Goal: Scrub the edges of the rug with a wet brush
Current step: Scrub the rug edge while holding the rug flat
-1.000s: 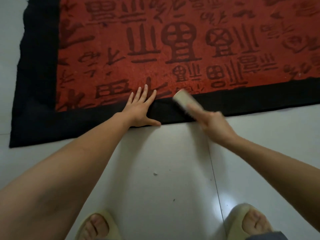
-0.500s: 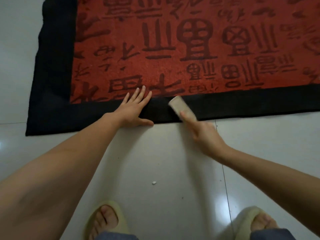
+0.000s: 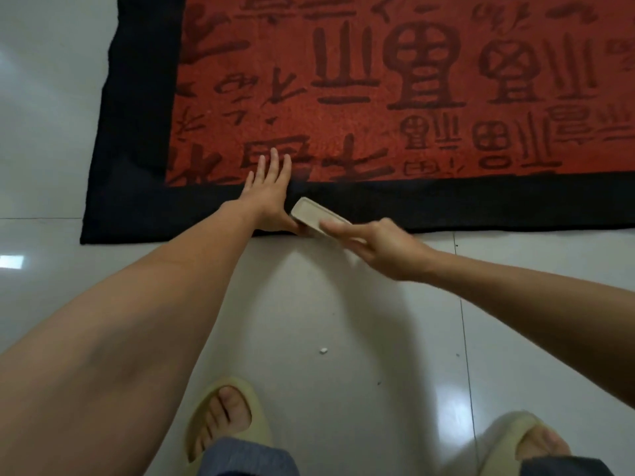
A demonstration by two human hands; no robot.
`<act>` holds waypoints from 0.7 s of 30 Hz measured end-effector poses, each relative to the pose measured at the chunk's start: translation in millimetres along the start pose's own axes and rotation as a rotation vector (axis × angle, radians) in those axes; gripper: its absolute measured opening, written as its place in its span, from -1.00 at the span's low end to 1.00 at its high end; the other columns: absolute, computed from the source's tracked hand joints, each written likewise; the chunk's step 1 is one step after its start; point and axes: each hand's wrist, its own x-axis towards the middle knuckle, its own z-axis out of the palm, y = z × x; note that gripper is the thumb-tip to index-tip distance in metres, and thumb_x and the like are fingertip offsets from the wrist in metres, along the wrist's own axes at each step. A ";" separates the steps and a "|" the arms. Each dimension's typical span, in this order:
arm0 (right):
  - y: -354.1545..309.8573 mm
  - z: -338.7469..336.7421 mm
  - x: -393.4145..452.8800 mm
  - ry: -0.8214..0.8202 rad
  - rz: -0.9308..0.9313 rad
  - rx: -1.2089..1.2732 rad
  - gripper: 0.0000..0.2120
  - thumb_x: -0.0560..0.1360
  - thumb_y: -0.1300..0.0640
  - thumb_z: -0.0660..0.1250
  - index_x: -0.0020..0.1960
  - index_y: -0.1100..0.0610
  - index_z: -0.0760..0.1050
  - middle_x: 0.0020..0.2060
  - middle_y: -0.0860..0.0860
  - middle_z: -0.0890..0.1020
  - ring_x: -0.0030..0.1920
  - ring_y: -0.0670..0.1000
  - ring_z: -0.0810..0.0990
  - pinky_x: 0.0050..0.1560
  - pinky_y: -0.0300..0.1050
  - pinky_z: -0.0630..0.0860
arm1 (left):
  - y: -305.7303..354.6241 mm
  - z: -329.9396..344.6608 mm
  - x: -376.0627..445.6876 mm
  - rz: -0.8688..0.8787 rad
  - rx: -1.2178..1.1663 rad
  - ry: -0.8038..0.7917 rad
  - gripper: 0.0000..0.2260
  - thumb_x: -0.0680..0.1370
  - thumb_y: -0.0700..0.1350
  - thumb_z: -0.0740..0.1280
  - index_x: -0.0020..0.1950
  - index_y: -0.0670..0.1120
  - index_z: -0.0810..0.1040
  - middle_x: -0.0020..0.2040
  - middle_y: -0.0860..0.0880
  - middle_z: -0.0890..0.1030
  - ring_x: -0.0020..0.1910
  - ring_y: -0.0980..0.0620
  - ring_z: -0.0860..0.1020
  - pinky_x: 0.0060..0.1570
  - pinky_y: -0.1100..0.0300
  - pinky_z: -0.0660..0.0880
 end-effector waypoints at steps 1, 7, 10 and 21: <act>5.1 -9.0 4.6 0.111 -0.023 0.014 -0.58 0.61 0.18 0.21 0.43 -0.10 0.38 0.23 0.09 0.58 0.16 0.07 0.59 0.11 -0.20 0.43 | -3.9 -0.6 -0.2 0.025 -0.001 -0.009 0.28 0.27 0.31 0.52 0.57 -0.06 -0.38 0.54 -0.10 -0.44 0.52 -0.12 -0.39 0.51 -0.03 -0.26; 30.2 -31.8 14.6 0.167 0.279 -0.203 -0.51 0.60 0.18 0.15 0.47 -0.19 0.28 0.11 0.24 0.63 0.02 0.27 0.62 0.09 0.10 0.52 | -9.0 -2.3 -3.4 0.060 0.029 -0.008 0.25 0.29 0.30 0.52 0.58 -0.06 -0.35 0.55 -0.10 -0.41 0.53 -0.11 -0.37 0.51 -0.01 -0.24; -1.6 -30.7 0.9 -0.390 -0.061 -0.198 -0.59 0.63 0.02 0.17 0.42 -0.31 0.28 -0.08 -0.33 0.65 -0.19 -0.21 0.63 -0.05 -0.30 0.53 | -20.7 -9.9 -7.8 0.116 -0.026 -0.042 0.16 0.37 0.20 0.52 0.59 -0.03 -0.30 0.55 -0.08 -0.39 0.53 -0.08 -0.36 0.50 0.02 -0.23; -26.5 7.4 19.3 -0.149 -0.084 -0.072 -0.57 0.62 0.14 0.20 0.45 -0.15 0.34 0.06 -0.14 0.67 -0.04 -0.24 0.61 0.01 -0.41 0.39 | -47.7 1.5 -14.9 0.232 -0.038 0.128 -0.45 0.68 -0.13 0.15 0.62 -0.05 -0.03 0.61 -0.09 -0.16 0.58 -0.08 -0.16 0.52 0.07 -0.13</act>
